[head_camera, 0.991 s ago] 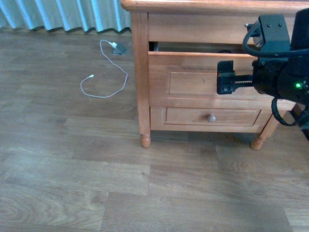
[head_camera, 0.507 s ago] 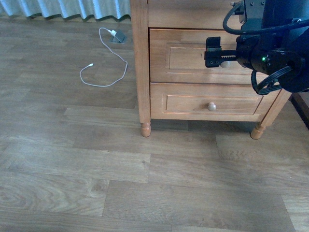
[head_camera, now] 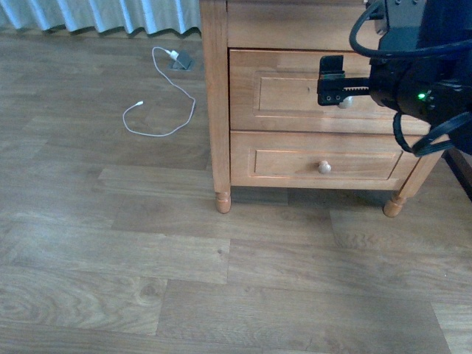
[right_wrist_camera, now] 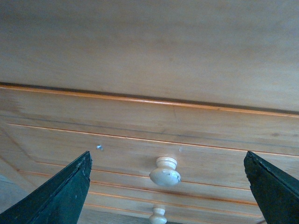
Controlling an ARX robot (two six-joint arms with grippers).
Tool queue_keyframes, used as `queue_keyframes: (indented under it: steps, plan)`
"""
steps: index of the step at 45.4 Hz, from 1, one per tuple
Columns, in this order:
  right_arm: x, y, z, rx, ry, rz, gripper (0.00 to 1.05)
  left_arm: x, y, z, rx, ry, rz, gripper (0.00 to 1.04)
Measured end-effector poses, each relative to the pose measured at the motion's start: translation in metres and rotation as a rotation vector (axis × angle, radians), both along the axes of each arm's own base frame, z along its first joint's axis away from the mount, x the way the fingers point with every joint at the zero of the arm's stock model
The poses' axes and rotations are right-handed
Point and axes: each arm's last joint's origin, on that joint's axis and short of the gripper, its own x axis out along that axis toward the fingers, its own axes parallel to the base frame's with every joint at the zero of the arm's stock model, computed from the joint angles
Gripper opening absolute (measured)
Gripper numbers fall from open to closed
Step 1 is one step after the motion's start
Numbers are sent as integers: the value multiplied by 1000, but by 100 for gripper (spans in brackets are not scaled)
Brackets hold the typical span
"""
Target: Put charger into drawer
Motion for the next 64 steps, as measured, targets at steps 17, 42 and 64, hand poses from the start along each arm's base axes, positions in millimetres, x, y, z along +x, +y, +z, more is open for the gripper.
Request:
queue_keyframes:
  steps: [17, 42, 64]
  plan:
    - [-125, -56, 66, 58, -41, -3, 96, 0, 0, 0, 0, 0, 0, 99]
    - [-275, -92, 94, 128, -53, -59, 96, 0, 0, 0, 0, 0, 0, 99]
    - [-302, -76, 77, 27, -247, -139, 12, 0, 0, 0, 0, 0, 0, 99]
